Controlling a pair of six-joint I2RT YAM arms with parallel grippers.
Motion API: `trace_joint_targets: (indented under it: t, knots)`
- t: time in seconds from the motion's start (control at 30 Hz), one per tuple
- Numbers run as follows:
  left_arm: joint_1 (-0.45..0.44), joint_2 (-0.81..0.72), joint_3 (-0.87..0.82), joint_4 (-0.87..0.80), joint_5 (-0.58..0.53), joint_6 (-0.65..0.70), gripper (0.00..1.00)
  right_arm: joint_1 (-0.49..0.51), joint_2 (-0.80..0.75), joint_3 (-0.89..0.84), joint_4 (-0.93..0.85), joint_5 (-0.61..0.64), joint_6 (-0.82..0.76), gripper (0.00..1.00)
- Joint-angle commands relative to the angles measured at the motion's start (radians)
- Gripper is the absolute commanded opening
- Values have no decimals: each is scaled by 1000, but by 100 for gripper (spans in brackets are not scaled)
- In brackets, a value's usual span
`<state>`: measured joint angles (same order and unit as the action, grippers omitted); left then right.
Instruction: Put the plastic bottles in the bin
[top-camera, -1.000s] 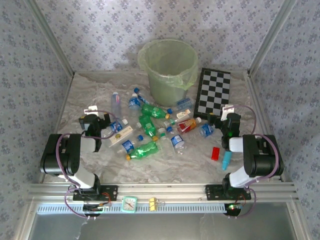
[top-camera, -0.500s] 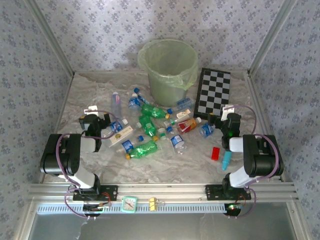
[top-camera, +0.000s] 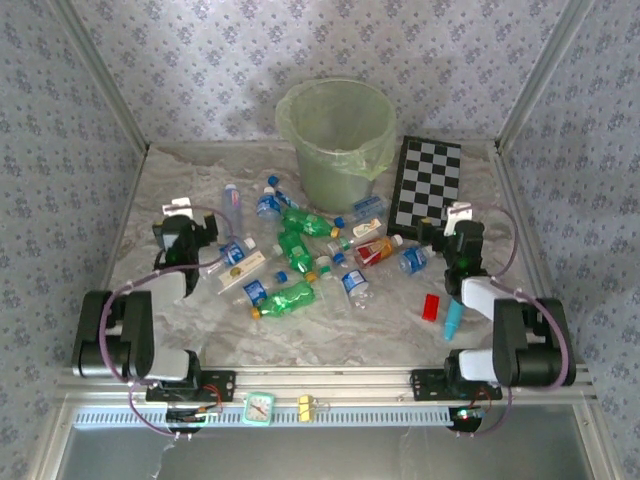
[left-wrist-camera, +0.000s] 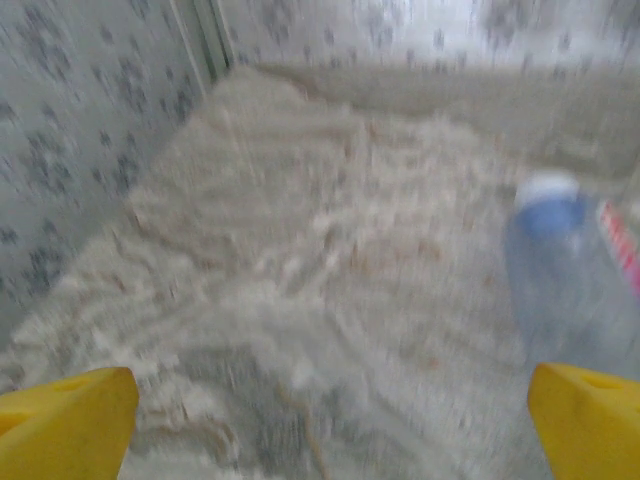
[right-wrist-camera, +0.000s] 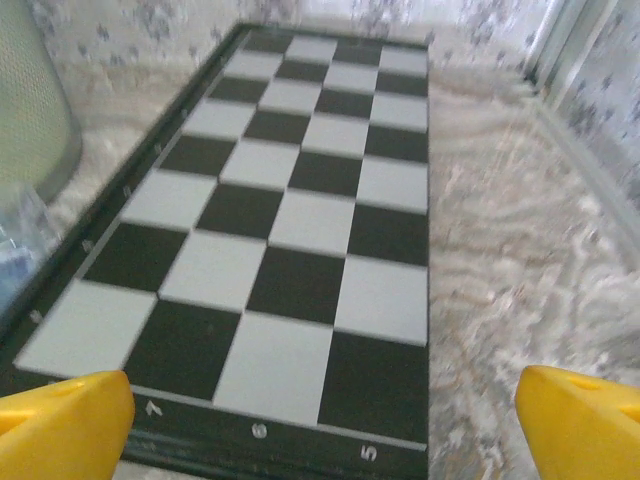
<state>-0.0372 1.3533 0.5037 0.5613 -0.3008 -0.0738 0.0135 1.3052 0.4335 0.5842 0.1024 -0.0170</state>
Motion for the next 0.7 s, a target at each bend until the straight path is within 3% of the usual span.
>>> trace_joint_targets:
  t: [0.0, 0.13, 0.3, 0.43, 0.67]
  knots:
    - [-3, -107, 71, -147, -47, -83, 100, 12, -95, 128, -280, 53, 98, 100]
    - [-3, -174, 150, -329, 19, -258, 100, 42, -138, 271, -588, 5, 238, 100]
    - [-46, -213, 105, -298, 179, -408, 100, 135, -178, 357, -835, 60, 450, 100]
    - [-153, -208, 104, -298, 208, -453, 100, 218, -215, 388, -983, 115, 615, 100]
    - [-340, -159, 140, -281, 182, -477, 100, 317, -241, 373, -1148, 82, 899, 100]
